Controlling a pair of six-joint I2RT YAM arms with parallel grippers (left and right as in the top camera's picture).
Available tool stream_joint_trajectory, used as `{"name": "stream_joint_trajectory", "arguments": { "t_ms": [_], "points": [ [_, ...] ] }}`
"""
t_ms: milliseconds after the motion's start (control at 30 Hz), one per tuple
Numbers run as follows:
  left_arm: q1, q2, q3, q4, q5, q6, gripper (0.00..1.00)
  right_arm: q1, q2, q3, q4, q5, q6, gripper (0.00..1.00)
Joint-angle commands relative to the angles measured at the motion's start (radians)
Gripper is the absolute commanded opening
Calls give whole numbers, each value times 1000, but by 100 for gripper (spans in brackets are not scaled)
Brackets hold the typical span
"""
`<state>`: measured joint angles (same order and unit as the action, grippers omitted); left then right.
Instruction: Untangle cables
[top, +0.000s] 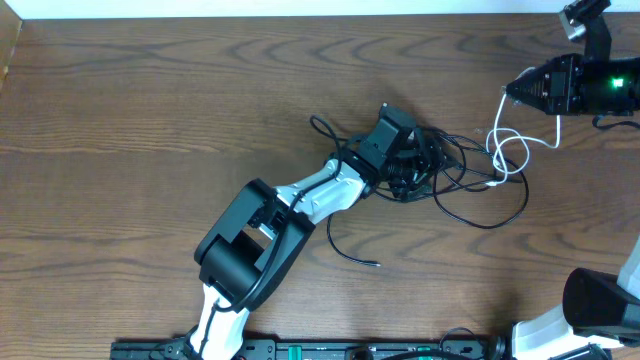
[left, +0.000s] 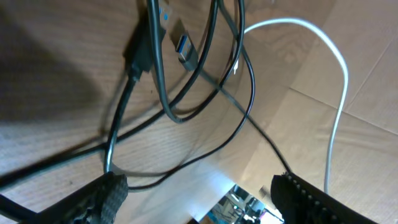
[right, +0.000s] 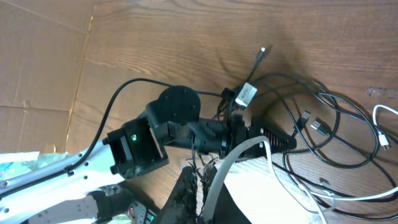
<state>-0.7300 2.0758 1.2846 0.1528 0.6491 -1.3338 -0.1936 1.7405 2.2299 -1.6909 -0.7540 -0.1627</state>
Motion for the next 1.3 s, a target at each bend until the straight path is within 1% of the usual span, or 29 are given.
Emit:
{"name": "stream_joint_trajectory", "arguments": {
  "t_ms": [0, 33, 100, 167, 300, 400, 433, 500, 600, 667, 800, 1100, 1200, 1233, 1267],
  "points": [
    [-20, -6, 2, 0, 41, -29, 74, -9, -14, 3, 0, -3, -11, 1],
    [-24, -6, 2, 6, 59, -43, 74, -9, -14, 3, -1, 0, -11, 1],
    [-29, -6, 2, 14, 95, -48, 70, -9, -14, 3, -1, 6, -11, 1],
    [-27, -6, 2, 14, 110, -42, 70, -9, -14, 3, -2, 8, -11, 1],
    [-7, -6, 2, 16, 122, 47, 69, -9, -14, 3, -2, 8, -11, 1],
    [-5, -7, 2, 26, 127, 290, 70, -9, -14, 3, -2, 10, -11, 1],
    [-5, -7, 2, 25, 130, 384, 75, -9, -14, 3, -2, 11, -11, 1],
    [-5, -7, 2, 1, 155, 571, 78, -9, -14, 3, -2, 12, -11, 1],
    [-5, -7, 2, -74, 182, 793, 86, -9, -14, 3, -3, 13, -11, 1],
    [-5, -7, 2, -111, 182, 909, 87, -9, -14, 3, -3, 12, -11, 1],
    [-5, -7, 2, -146, 182, 1067, 87, -8, -14, 3, -3, 13, -11, 1],
    [-5, -8, 2, -98, 182, 1233, 88, -8, -14, 3, -5, 13, -11, 1],
    [-7, -8, 2, -78, 181, 1303, 87, -8, -14, 3, -5, 12, -11, 1],
    [-7, -8, 2, -69, 178, 1357, 87, -8, -14, 3, -5, 13, -11, 1],
    [-7, -8, 2, -68, 172, 1380, 87, -8, -14, 3, -5, 13, -11, 1]
  ]
}}
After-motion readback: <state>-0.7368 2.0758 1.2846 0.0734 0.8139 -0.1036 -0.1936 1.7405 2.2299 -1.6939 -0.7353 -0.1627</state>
